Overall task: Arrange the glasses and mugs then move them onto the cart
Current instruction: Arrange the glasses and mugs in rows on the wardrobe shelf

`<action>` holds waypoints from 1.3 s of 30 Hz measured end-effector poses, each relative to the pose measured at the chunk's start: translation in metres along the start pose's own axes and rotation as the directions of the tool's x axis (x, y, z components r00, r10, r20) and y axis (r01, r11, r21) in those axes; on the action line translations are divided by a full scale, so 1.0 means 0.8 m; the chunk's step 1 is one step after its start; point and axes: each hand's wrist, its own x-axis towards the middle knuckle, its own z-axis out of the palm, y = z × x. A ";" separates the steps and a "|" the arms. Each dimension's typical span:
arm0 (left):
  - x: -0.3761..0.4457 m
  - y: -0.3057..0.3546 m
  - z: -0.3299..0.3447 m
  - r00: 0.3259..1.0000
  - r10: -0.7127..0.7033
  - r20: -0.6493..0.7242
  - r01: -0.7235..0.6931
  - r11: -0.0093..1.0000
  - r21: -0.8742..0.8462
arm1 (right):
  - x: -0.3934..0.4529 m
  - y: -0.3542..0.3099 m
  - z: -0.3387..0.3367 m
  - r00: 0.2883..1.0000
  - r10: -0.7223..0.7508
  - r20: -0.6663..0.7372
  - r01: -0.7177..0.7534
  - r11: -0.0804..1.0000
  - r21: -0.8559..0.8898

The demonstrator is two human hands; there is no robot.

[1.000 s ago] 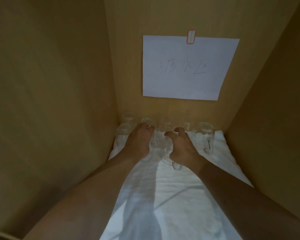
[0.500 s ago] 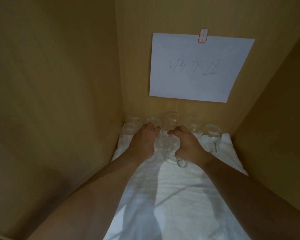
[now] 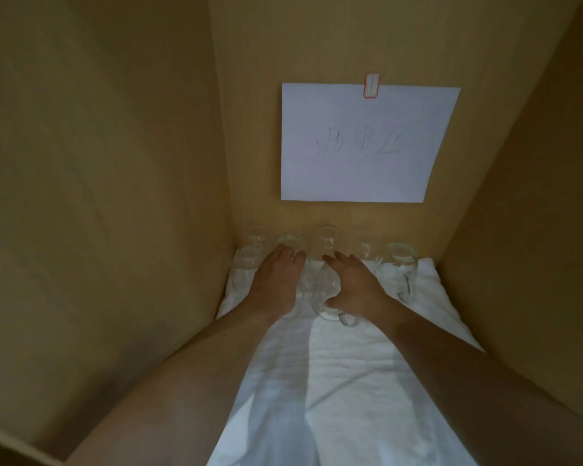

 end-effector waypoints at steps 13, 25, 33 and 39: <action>0.004 0.021 -0.012 0.991 -0.047 0.126 0.034 0.994 0.102 | -0.041 -0.007 0.000 0.994 0.089 -0.066 -0.089 0.996 0.008; -0.066 0.105 -0.064 0.990 -0.126 0.055 0.118 0.985 0.126 | -0.134 0.007 -0.051 0.999 0.001 -0.040 -0.001 1.000 0.013; -0.150 0.147 -0.093 0.962 -0.271 0.036 0.266 0.959 0.100 | -0.198 0.005 -0.053 0.991 -0.130 -0.011 0.129 0.991 -0.020; -0.232 0.166 -0.104 0.907 -0.415 0.064 0.405 0.905 0.126 | -0.242 -0.018 -0.029 0.968 -0.241 0.076 0.242 0.970 -0.012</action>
